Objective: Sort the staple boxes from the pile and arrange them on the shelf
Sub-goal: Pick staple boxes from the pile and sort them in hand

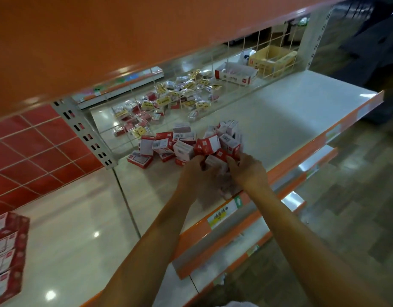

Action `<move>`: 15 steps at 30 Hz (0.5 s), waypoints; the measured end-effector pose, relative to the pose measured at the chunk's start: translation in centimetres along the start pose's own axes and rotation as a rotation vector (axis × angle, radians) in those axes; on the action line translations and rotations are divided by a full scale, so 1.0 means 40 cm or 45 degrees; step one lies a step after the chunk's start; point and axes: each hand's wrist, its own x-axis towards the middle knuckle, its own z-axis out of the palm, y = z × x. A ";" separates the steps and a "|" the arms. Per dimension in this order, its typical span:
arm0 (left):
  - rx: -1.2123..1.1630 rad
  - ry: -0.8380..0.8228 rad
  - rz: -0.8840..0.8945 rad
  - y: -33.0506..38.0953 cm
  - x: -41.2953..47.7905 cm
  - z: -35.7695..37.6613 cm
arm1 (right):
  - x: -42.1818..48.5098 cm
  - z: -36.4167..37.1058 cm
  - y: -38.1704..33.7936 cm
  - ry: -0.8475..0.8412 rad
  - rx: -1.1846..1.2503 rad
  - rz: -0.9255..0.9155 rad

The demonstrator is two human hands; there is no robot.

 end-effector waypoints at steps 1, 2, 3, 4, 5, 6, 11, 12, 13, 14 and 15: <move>-0.075 -0.003 -0.031 0.002 0.000 0.000 | 0.001 0.003 0.005 -0.004 0.030 -0.002; -0.148 -0.010 -0.060 0.005 -0.002 -0.002 | 0.001 0.005 0.011 -0.004 0.067 -0.018; -0.199 -0.028 -0.085 0.002 -0.003 -0.004 | 0.001 0.009 0.018 -0.015 0.109 -0.037; -0.233 -0.044 -0.095 -0.004 -0.005 -0.006 | 0.000 0.011 0.023 -0.027 0.148 -0.071; -0.239 -0.053 -0.100 -0.007 -0.011 -0.009 | -0.005 0.010 0.025 -0.053 0.191 -0.095; -0.259 -0.044 -0.112 -0.012 -0.015 -0.011 | -0.010 0.008 0.026 -0.076 0.231 -0.124; -0.612 0.044 -0.236 -0.041 -0.034 -0.025 | -0.029 -0.004 0.025 -0.080 0.340 -0.218; -0.666 0.013 -0.254 -0.036 -0.041 -0.029 | -0.032 -0.007 0.023 -0.066 0.351 -0.251; -0.648 -0.023 -0.245 -0.034 -0.048 -0.033 | -0.035 -0.009 0.022 -0.062 0.352 -0.276; -0.615 -0.047 -0.217 -0.032 -0.058 -0.038 | -0.039 -0.010 0.019 -0.060 0.353 -0.294; -0.539 -0.056 -0.167 -0.035 -0.068 -0.043 | -0.043 -0.010 0.016 -0.063 0.355 -0.302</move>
